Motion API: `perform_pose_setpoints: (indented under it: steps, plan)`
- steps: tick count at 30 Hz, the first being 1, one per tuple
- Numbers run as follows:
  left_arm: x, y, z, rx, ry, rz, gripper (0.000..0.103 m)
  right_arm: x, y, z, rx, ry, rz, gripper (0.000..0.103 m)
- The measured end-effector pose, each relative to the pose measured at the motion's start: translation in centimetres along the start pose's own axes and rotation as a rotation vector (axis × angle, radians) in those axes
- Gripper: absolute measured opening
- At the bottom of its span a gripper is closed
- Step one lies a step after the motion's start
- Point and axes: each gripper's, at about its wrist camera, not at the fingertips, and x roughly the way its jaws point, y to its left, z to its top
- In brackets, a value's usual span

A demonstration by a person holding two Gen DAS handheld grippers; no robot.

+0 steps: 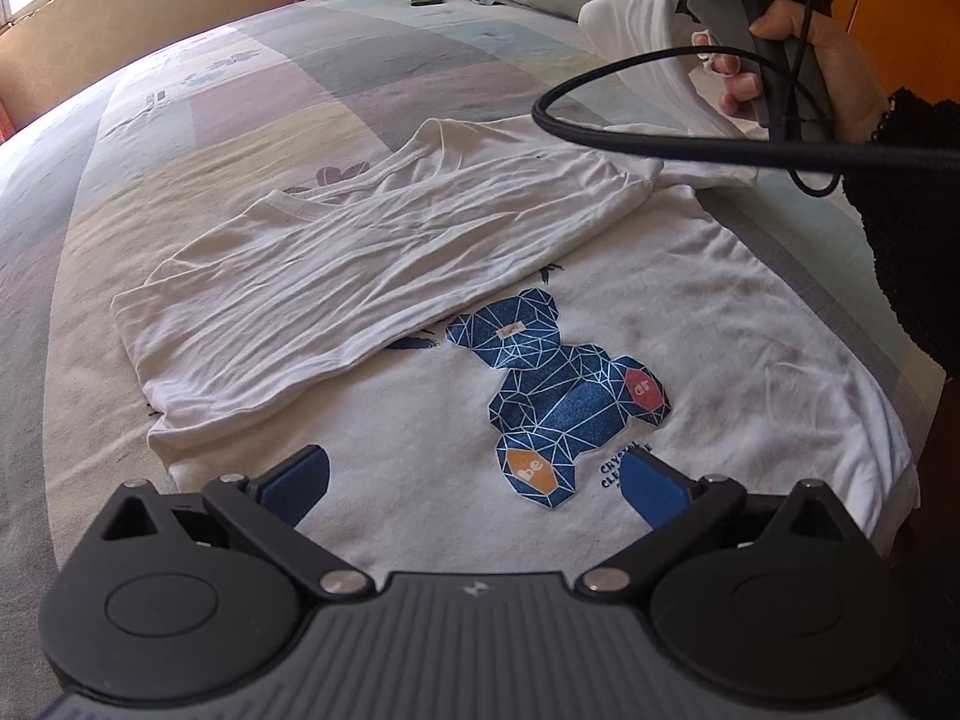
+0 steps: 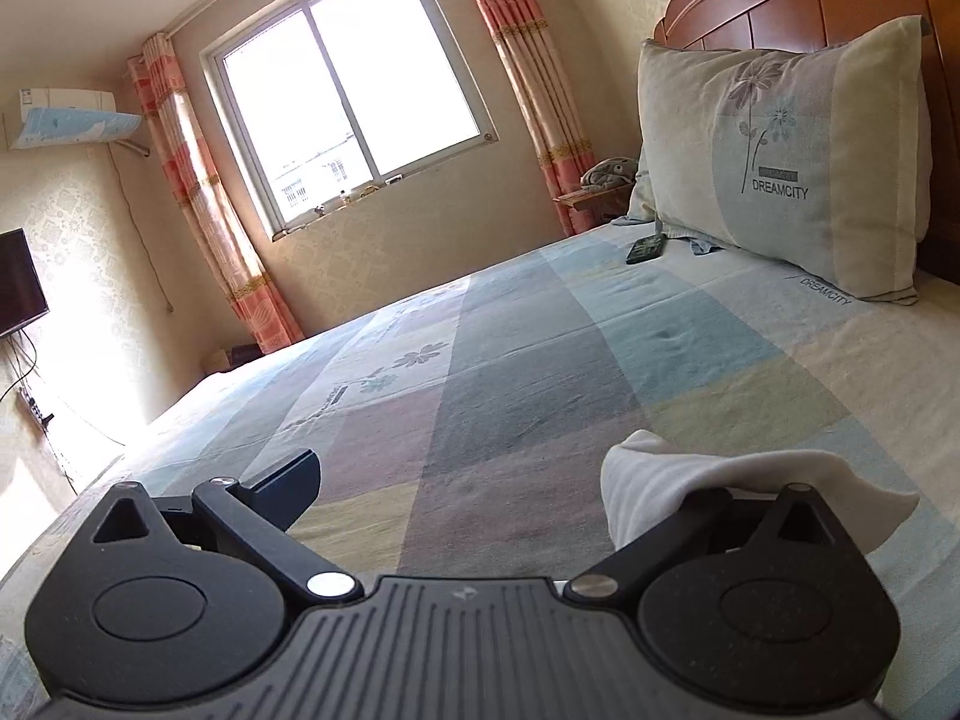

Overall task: Fold clothes
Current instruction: 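Lift the cuff with the right gripper and carry it across the shirt front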

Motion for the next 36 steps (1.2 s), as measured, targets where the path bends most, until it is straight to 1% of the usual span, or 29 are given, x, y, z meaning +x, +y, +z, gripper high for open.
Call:
perform_pose_setpoints:
  steps: [10,17,29,36]
  plan:
    - [-0.4,0.9,-1.9,-0.088,0.021,0.022,0.102,2.5,4.7,-0.4,-0.013,0.024,0.109,0.103]
    - [-0.6,1.4,-2.6,-0.114,0.024,0.035,0.102,3.3,8.1,-0.7,-0.035,0.038,0.195,0.103]
    - [-0.7,1.9,-3.7,-0.149,0.032,0.037,0.102,5.2,12.7,-2.7,-0.063,0.128,0.306,0.103]
    - [-0.6,2.4,-4.4,-0.168,0.040,0.040,0.102,6.7,13.9,-4.9,-0.059,0.207,0.308,0.103]
